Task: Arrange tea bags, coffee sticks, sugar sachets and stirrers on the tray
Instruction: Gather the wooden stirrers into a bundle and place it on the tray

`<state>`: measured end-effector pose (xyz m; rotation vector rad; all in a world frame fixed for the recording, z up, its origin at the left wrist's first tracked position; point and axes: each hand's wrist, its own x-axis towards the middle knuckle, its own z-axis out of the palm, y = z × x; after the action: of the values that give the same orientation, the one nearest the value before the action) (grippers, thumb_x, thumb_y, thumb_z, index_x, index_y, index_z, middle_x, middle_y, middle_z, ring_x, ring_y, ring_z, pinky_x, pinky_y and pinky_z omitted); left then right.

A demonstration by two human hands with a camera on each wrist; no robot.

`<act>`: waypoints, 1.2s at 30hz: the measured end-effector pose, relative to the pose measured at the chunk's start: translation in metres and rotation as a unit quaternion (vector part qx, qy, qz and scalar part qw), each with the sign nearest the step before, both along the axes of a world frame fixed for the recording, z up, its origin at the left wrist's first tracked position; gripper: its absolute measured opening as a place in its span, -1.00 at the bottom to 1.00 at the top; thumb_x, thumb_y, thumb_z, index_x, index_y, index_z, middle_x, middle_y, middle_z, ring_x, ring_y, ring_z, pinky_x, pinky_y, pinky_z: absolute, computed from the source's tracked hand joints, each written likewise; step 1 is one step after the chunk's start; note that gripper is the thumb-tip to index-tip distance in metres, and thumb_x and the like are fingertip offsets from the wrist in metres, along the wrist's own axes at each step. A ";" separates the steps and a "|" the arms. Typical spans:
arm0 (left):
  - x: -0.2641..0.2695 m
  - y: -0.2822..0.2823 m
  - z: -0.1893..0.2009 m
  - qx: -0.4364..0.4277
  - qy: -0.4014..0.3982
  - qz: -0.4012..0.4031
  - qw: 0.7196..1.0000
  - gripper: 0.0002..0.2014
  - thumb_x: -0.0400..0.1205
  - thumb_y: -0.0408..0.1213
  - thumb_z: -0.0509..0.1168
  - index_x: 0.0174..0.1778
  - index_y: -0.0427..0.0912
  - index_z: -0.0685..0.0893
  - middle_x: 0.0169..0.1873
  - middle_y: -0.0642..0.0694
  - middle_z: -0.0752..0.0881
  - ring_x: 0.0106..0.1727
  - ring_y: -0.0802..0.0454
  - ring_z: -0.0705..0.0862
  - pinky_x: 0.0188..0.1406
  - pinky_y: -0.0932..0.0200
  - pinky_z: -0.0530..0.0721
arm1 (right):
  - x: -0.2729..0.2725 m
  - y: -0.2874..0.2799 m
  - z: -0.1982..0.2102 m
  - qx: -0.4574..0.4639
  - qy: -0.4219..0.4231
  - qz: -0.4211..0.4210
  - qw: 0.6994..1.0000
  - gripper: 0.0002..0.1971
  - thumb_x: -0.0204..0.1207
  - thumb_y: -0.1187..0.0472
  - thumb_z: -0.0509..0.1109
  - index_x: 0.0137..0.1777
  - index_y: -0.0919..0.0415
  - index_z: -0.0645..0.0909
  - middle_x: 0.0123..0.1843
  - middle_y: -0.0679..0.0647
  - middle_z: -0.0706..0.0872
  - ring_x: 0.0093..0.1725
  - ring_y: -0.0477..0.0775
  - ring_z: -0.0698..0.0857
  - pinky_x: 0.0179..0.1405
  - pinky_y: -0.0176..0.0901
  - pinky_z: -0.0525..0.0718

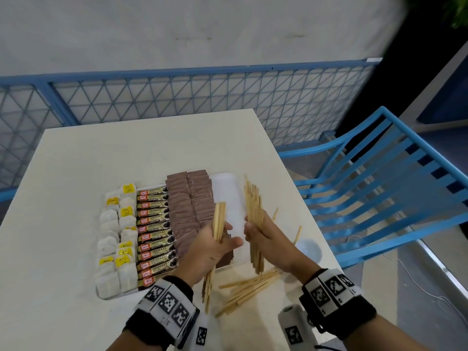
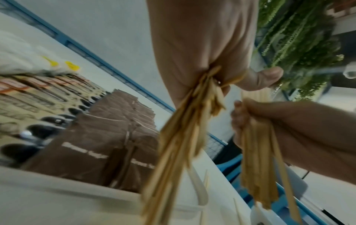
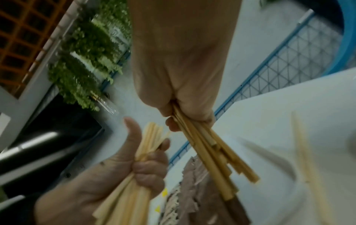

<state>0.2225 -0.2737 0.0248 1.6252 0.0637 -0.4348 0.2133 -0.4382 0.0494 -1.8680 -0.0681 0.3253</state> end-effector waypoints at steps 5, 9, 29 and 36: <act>-0.001 -0.021 0.015 -0.035 0.001 0.007 0.999 -0.50 0.27 0.11 0.42 0.00 -0.13 0.59 -0.17 -0.09 0.70 -0.12 0.10 0.70 -0.26 0.43 0.58 | 0.000 0.018 0.001 0.042 0.000 0.013 0.999 -0.84 0.70 0.27 0.09 0.23 0.14 0.37 0.25 0.27 0.53 0.26 0.18 0.59 0.30 -0.04 0.60; 0.000 -0.031 0.021 -0.042 0.033 0.035 0.998 -0.58 0.38 0.07 0.43 0.04 -0.09 0.60 -0.14 -0.12 0.77 -0.12 0.11 0.73 -0.21 0.27 0.70 | 0.001 0.026 0.005 0.023 -0.049 0.020 0.998 -0.64 0.59 0.51 0.05 0.33 0.25 0.38 0.11 0.27 0.62 0.14 0.19 0.63 0.20 -0.05 0.64; 0.015 -0.020 0.010 -0.109 0.189 0.221 0.950 -0.56 0.46 -0.14 0.49 0.13 -0.37 0.62 -0.16 -0.34 0.77 -0.20 -0.25 0.78 -0.32 -0.09 0.76 | -0.010 0.034 0.004 0.099 0.133 0.010 0.986 -0.23 0.63 0.32 0.14 0.63 -0.11 -0.29 0.51 0.00 0.40 0.38 0.01 0.52 0.41 -0.05 0.53; 0.013 -0.007 0.001 -0.101 0.189 0.244 0.946 -0.68 0.51 -0.18 0.44 0.04 -0.35 0.69 -0.28 -0.26 0.76 -0.36 -0.09 0.78 -0.51 0.17 0.67 | -0.019 0.039 0.007 -0.036 0.037 0.111 0.992 -0.41 0.66 0.30 0.07 0.65 -0.01 0.01 0.38 -0.07 0.53 0.34 -0.14 0.52 0.38 -0.32 0.48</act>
<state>0.2359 -0.2811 0.0262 1.2488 0.6771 -0.3476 0.1940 -0.3992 0.0565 -1.9209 -0.2184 0.5567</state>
